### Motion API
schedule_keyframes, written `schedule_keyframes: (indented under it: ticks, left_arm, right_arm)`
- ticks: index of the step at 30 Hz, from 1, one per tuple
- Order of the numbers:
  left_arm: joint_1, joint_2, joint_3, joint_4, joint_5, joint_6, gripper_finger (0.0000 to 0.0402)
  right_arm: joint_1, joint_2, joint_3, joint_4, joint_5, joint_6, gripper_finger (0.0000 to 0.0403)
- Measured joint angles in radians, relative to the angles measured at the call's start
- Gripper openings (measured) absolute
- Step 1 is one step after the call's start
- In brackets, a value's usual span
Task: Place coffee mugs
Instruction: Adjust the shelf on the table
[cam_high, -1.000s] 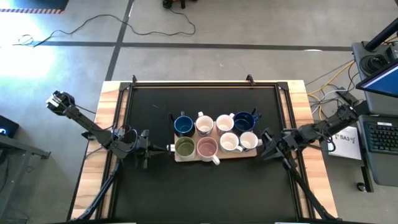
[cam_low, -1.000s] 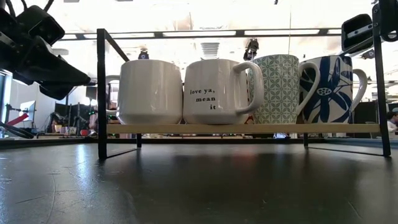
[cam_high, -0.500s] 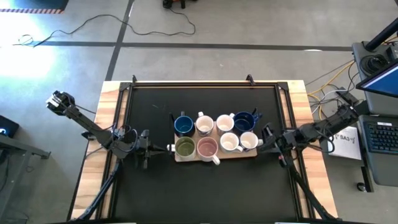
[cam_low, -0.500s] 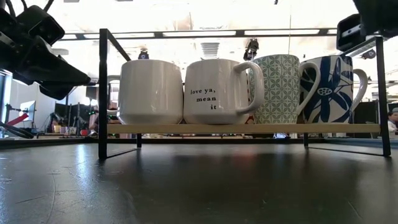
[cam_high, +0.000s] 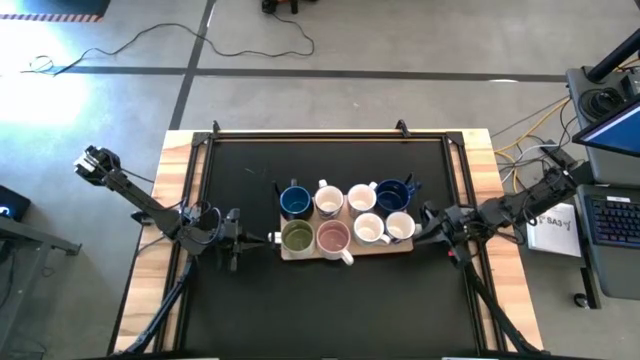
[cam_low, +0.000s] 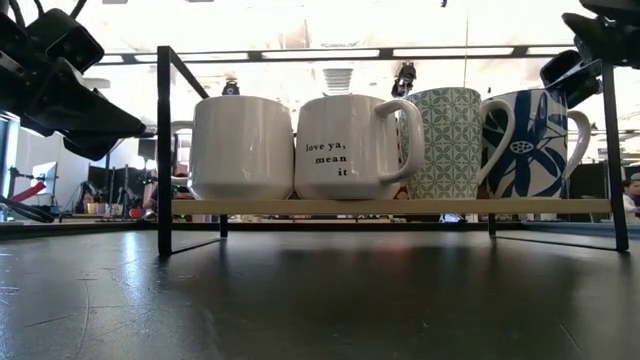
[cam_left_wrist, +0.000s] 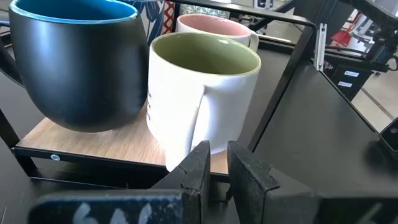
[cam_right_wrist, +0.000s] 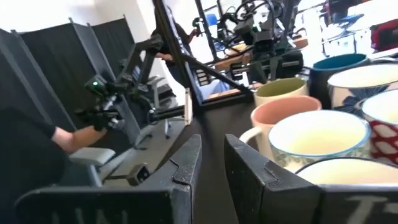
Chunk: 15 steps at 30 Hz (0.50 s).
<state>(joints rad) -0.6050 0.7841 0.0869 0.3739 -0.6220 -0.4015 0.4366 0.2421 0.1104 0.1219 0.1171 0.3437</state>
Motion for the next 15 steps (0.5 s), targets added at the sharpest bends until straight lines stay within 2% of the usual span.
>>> schedule_keyframes:
  ticks: [10,15]
  left_arm:
    - [0.0,0.0,0.0,0.0,0.0,0.001,0.0038]
    - [0.0,0.0,0.0,0.0,0.0,0.003,0.0038]
  right_arm:
    - [0.002,0.005,-0.01,-0.071,-0.061,0.117,0.0058]
    - [0.0,0.006,-0.01,-0.048,-0.018,0.107,0.0058]
